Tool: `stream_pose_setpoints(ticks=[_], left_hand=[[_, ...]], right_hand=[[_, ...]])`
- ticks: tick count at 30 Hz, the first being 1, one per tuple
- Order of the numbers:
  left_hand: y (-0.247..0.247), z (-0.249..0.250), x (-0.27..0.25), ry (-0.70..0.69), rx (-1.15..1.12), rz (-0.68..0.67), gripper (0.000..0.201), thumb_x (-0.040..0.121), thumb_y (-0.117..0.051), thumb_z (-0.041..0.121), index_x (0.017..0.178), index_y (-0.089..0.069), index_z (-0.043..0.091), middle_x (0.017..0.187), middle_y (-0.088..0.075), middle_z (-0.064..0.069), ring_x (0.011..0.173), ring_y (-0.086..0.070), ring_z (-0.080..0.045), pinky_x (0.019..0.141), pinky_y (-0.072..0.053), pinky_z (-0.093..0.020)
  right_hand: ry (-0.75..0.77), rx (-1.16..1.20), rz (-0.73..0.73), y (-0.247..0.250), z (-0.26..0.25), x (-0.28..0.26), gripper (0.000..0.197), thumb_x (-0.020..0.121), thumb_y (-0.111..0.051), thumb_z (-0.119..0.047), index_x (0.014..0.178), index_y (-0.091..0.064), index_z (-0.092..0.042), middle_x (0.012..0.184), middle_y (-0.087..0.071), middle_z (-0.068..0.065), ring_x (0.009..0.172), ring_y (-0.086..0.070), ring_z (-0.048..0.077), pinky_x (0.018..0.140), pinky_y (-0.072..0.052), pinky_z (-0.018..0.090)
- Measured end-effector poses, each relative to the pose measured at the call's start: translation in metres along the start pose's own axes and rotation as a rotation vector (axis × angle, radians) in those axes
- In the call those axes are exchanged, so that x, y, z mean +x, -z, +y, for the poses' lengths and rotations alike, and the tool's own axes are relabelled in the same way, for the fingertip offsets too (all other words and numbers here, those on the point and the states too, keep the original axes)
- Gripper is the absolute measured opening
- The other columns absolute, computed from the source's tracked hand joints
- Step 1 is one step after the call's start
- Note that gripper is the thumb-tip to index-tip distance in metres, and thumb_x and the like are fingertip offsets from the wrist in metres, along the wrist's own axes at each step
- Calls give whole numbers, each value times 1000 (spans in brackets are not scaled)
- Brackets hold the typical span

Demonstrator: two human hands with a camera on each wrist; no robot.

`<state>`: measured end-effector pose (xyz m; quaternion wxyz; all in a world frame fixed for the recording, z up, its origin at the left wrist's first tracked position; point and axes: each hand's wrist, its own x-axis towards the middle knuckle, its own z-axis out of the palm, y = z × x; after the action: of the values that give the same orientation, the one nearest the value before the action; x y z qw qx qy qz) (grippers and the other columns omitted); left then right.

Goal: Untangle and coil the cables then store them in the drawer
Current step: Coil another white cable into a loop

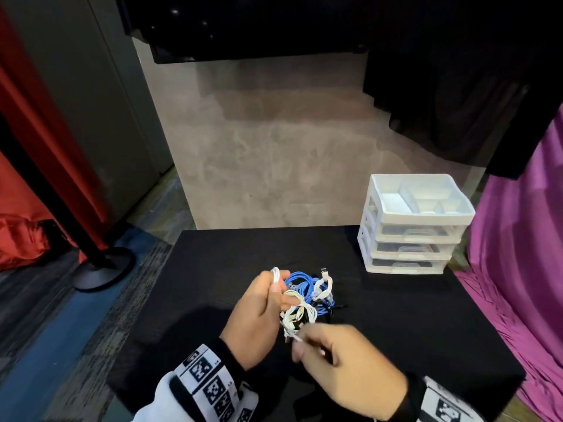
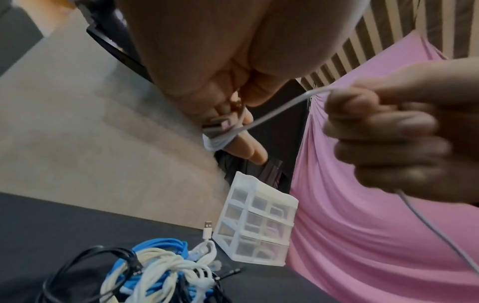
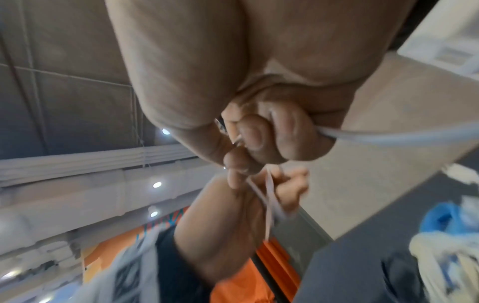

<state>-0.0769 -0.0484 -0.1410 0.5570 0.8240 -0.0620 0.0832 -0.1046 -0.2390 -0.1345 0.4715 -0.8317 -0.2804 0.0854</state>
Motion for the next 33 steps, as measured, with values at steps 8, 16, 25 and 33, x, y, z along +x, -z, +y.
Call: stream_pose_setpoints(ticks=[8, 16, 25, 33], left_hand=[[0, 23, -20, 37, -163, -332, 38, 103, -38, 41, 95, -69, 20, 71, -59, -9, 56, -47, -20, 66, -41, -30], [11, 38, -17, 150, -630, -271, 37, 97, -46, 32, 97, -61, -2, 55, -43, -3, 52, -28, -16, 56, -31, -25], [19, 37, -6, 222, -887, -108, 32, 105, -43, 27, 90, -61, 5, 85, -48, -13, 52, -33, -9, 53, -36, -21], [16, 36, -3, 239, -851, -22, 33, 100, -46, 26, 103, -70, 3, 76, -59, -13, 63, -53, -16, 60, -46, -25]], right_hand=[[11, 79, 195, 71, 3, 31, 16, 96, -72, -14, 83, -77, -22, 77, -73, -9, 73, -66, 8, 77, -52, 24], [-64, 130, 267, 39, 58, 36, 11, 96, -74, -20, 87, -77, -26, 89, -74, -5, 89, -69, 11, 90, -54, 37], [-63, -61, 251, -6, 75, 18, 11, 97, -71, -32, 89, -75, -37, 92, -62, -15, 94, -59, 11, 88, -44, 22], [-1, -200, 211, -29, 60, -2, 17, 93, -59, -41, 87, -74, -34, 87, -58, -19, 96, -53, 1, 86, -39, 12]])
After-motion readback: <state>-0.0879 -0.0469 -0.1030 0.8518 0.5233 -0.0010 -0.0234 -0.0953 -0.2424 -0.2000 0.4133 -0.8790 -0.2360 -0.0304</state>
